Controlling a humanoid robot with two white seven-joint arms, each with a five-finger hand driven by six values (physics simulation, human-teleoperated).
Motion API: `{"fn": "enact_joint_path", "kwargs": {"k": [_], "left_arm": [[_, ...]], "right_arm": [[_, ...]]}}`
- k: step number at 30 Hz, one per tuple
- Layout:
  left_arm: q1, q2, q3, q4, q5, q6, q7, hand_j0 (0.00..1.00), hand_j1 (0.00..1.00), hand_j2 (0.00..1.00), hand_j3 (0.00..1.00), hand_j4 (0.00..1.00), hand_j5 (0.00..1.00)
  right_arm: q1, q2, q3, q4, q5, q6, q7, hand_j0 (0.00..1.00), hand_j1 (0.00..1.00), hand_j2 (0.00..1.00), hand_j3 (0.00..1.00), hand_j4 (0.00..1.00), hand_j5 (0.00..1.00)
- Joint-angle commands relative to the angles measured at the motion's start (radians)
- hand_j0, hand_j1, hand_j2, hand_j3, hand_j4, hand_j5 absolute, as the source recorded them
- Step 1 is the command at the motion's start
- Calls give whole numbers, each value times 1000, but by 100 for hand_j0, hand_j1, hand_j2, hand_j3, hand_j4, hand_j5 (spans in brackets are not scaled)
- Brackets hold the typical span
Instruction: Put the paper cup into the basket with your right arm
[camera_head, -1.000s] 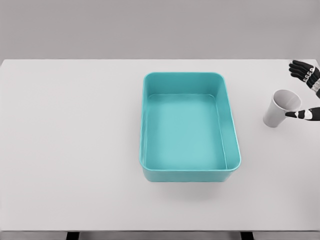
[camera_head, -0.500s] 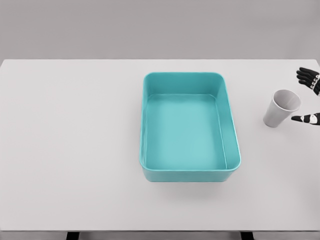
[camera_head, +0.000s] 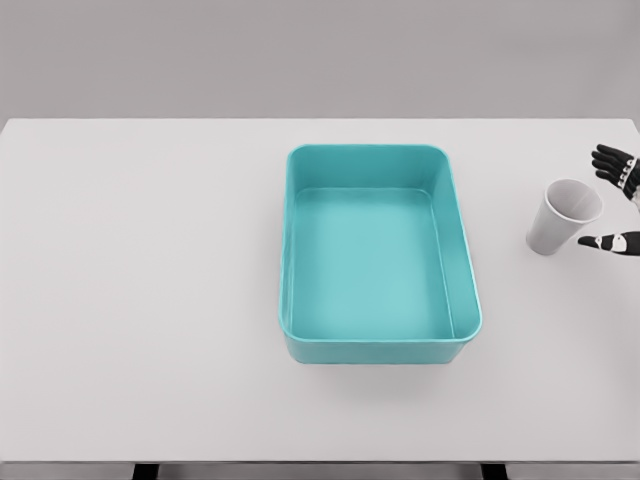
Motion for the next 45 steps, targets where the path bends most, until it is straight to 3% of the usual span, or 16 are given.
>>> {"fn": "enact_joint_path", "kwargs": {"k": [1,7,15,37,45], "left_arm": [[0,0,0,0,0,0,0,100,100,100,100,100,100],[0,0,-1,0,0,0,0,100,100,100,100,100,100],[3,0,-1,0,0,0,0,100,100,100,100,100,100],[0,0,-1,0,0,0,0,100,100,100,100,100,100],[3,0,-1,0,0,0,0,100,100,100,100,100,100]], "right_arm": [[0,3,1,9,-6,1,0,100,100,100,100,100,100],[0,17,11,29,-5,1,0,100,100,100,100,100,100],[-51,47,61,66,6,1,0,100,100,100,100,100,100],[-64,79,80,69,8,1,-2,100,100,100,100,100,100],[-115,101,121,95,9,1,-2,100,100,100,100,100,100]]}}
